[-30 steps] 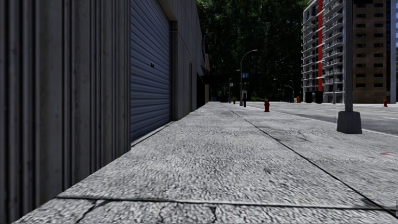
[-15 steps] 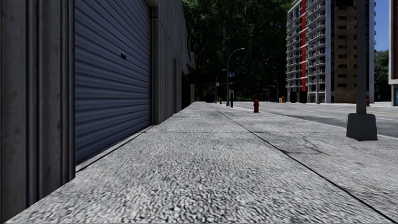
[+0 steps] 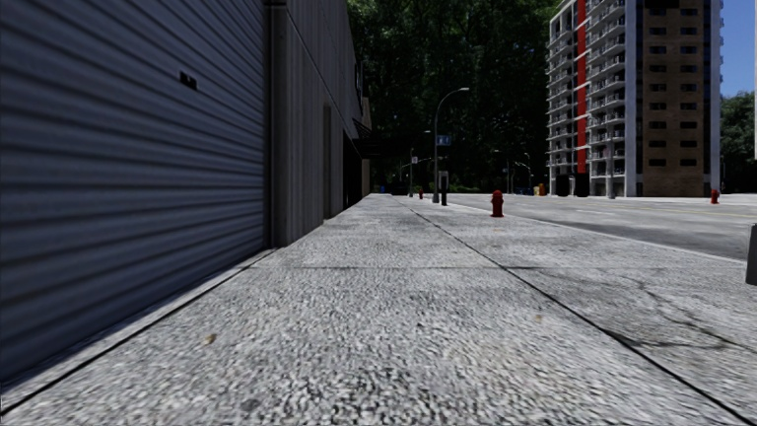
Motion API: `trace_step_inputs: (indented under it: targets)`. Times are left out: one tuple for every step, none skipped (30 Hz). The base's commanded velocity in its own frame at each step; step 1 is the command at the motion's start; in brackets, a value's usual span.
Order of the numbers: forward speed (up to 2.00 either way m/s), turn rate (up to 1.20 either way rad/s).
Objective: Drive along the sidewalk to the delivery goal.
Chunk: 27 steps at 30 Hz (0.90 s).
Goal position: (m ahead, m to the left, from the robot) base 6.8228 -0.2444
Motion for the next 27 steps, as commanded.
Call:
trace_step_inputs:
  targets:
    - [2.00,0.00]
    - [2.00,0.00]
    - [2.00,0.00]
    - [2.00,0.00]
    - [2.00,0.00]
    - [2.00,0.00]
    - [2.00,0.00]
    - [2.00,0.00]
    - [2.00,0.00]
    - [2.00,0.00]
    - [2.00,0.00]
    - [2.00,0.00]
    - [2.00,0.00]
    - [2.00,0.00]
    - [2.00,0.00]
    - [2.00,0.00]
    - [2.00,0.00]
    - [2.00,0.00]
    - [2.00,0.00]
    - [2.00,0.00]
    - [2.00,0.00]
    - [2.00,0.00]
    - [2.00,0.00]
    - [2.00,0.00]
    - [2.00,0.00]
    - [2.00,0.00]
    - [2.00,0.00]
